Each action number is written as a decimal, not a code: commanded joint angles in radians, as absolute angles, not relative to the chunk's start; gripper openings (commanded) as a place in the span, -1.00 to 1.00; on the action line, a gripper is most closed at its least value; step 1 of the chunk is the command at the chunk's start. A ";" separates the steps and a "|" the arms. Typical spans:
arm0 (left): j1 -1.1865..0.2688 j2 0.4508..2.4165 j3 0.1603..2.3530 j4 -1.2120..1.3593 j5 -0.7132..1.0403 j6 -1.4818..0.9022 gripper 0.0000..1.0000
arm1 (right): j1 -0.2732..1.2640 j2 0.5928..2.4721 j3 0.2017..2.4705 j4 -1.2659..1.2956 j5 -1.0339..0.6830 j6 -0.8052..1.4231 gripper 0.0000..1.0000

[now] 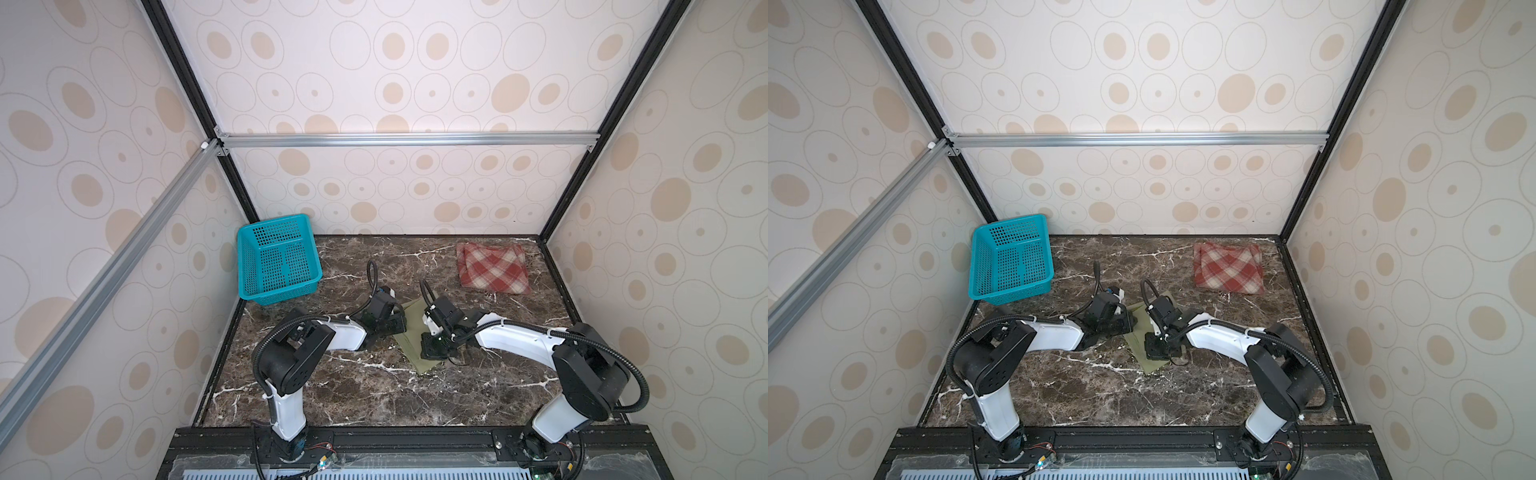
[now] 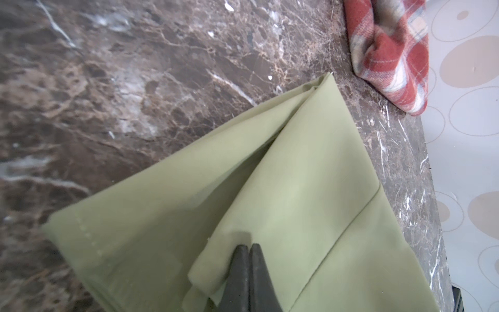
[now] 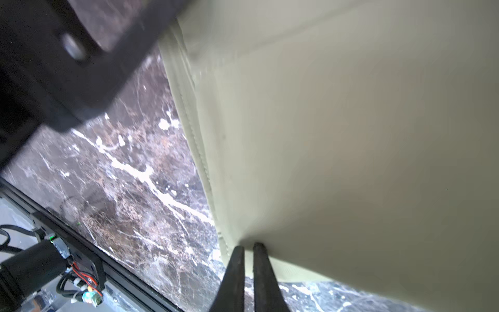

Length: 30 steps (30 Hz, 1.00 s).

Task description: Fold and stack the skirts

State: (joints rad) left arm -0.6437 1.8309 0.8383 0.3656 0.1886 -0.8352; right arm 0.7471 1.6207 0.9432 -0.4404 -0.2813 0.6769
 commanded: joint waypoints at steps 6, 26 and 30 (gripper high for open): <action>-0.629 1.806 0.852 0.385 0.168 -0.789 -1.00 | 0.764 1.613 0.970 -0.462 -0.297 0.688 -0.83; -0.662 1.843 0.915 0.422 0.214 -0.816 -1.00 | 0.531 1.611 1.017 -0.490 -0.240 0.536 -0.92; -0.662 1.885 0.923 0.441 0.210 -0.831 -1.00 | 0.532 1.643 0.996 -0.485 -0.267 0.534 -0.96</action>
State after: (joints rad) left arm -0.6582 1.8572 0.8944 0.4122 0.2081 -0.8131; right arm 0.5274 1.6192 1.0203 -0.4835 -0.2623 0.5537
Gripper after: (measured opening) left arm 0.047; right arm 0.042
